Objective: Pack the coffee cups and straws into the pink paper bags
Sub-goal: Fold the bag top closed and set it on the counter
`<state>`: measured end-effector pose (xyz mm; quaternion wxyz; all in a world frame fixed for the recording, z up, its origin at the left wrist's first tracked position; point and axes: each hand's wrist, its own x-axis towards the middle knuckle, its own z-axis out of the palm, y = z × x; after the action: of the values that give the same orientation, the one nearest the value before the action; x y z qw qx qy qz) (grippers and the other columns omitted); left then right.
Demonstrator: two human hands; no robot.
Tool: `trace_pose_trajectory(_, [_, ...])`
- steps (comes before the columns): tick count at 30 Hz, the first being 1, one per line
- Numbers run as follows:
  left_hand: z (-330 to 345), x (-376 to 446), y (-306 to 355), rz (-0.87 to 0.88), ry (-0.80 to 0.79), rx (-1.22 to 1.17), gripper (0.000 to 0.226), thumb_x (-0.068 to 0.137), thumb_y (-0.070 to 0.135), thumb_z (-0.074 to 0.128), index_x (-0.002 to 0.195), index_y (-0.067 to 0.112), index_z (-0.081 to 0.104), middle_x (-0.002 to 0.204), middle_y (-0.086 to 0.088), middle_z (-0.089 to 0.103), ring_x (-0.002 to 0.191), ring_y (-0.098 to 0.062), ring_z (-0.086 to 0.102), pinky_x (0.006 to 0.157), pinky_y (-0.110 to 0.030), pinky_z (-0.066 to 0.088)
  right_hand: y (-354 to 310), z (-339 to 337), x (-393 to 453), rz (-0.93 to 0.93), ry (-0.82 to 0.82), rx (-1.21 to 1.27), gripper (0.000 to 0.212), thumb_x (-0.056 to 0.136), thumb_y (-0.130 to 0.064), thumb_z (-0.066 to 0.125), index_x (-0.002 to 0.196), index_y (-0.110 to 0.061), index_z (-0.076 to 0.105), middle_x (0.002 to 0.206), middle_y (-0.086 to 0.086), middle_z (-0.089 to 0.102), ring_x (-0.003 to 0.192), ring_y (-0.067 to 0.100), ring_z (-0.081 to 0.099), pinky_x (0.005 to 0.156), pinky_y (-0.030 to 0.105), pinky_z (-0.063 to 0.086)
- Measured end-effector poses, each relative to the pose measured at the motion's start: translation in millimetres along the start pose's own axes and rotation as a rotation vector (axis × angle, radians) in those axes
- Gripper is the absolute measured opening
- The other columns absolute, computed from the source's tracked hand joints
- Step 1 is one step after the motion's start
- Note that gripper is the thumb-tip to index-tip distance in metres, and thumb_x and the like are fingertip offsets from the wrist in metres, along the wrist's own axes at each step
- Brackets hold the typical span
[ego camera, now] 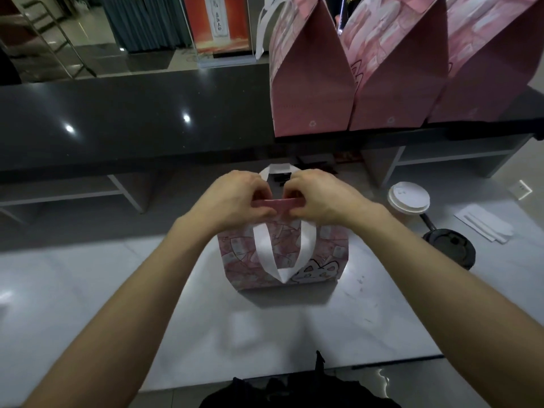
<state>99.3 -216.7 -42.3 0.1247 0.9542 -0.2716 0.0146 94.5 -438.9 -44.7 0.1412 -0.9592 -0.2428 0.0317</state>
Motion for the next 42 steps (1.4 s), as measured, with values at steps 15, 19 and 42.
trace_pose_trajectory(15, [13.6,-1.2,-13.4,0.133,0.079,0.075,0.029,0.089,0.055,0.075,0.085,0.028,0.065,0.078,0.018,0.049,0.075,-0.008,0.050,0.066,-0.029,0.040,4.1,13.2,-5.2,0.009,0.063,0.070,0.017,0.094,-0.034,0.078,0.080,-0.032,0.069,0.083,-0.011,0.065,0.078,0.012,0.060,0.070,0.039,0.054])
trace_pose_trajectory(19, [8.1,-10.6,-31.4,0.032,0.053,0.083,0.033,0.088,0.056,0.083,0.081,0.029,0.064,0.078,0.017,0.054,0.073,-0.005,0.053,0.066,-0.030,0.045,27.5,-0.5,-20.1,0.085,0.007,0.015,0.012,0.096,-0.038,0.077,0.097,-0.028,0.071,0.093,-0.014,0.059,0.089,0.016,0.060,0.076,0.038,0.051])
trace_pose_trajectory(42, [-2.7,-43.3,-73.1,0.032,0.067,0.065,0.021,0.094,0.038,0.082,0.102,0.018,0.081,0.092,0.008,0.064,0.084,-0.015,0.060,0.072,-0.034,0.057,49.9,6.2,-56.8,0.141,0.086,0.038,0.012,0.105,-0.028,0.068,0.109,-0.021,0.076,0.102,-0.006,0.064,0.094,0.018,0.062,0.085,0.044,0.058])
